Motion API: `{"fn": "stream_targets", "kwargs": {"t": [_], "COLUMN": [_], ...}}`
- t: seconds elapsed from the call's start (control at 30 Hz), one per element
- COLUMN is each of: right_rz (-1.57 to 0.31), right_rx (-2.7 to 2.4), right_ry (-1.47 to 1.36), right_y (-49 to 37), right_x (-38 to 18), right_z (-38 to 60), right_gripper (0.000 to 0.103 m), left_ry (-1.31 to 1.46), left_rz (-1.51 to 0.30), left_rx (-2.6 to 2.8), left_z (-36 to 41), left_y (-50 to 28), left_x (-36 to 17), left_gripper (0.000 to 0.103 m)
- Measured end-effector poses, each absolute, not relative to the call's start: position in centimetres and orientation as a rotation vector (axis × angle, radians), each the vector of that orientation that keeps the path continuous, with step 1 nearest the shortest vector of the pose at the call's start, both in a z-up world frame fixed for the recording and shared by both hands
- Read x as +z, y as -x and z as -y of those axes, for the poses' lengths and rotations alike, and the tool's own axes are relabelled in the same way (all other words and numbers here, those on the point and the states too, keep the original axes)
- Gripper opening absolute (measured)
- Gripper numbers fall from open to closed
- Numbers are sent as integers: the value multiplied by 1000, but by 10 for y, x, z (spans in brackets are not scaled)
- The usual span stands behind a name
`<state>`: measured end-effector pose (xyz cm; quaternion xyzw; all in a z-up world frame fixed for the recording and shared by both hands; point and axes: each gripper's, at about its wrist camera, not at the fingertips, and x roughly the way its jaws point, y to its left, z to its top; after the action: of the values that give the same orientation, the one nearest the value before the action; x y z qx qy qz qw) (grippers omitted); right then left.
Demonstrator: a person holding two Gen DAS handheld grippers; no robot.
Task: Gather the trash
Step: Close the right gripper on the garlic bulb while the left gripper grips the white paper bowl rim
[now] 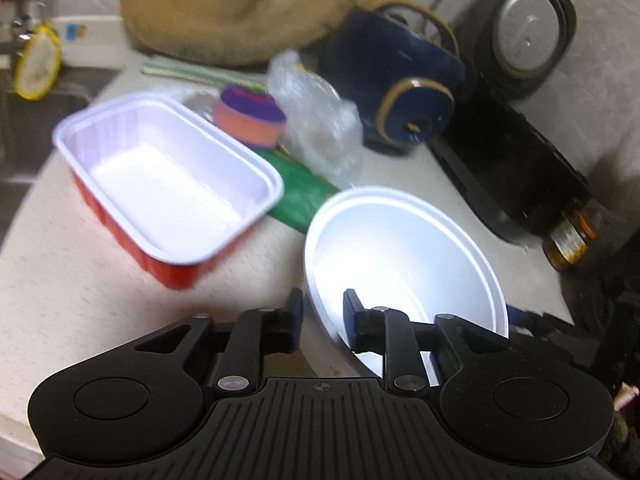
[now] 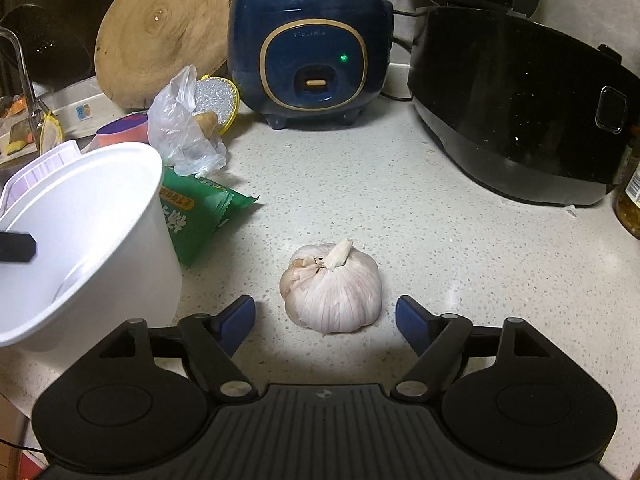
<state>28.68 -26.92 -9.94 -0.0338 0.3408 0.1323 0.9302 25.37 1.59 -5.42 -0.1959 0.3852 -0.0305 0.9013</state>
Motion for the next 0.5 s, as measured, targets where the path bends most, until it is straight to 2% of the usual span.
{"fn": "stream_targets", "kwargs": {"t": [0.13,0.2,0.5], "right_rz": [-712,-744,-770], "right_rx": [261,262,264], "right_ry": [63,64,78], "right_y": [-288,-292,-294], "right_x": [-100,-100,-98], "right_z": [273,275,279], "right_gripper": [90,103,103], "left_ry": [371,412,407], "left_rz": [-811,-833,-810], "left_rx": [-78,-54,-22], "left_z": [-14,-20,-29], "left_y": [-259,-260,-245], "left_x": [-56,-58,-50], "left_gripper": [22,16,13]}}
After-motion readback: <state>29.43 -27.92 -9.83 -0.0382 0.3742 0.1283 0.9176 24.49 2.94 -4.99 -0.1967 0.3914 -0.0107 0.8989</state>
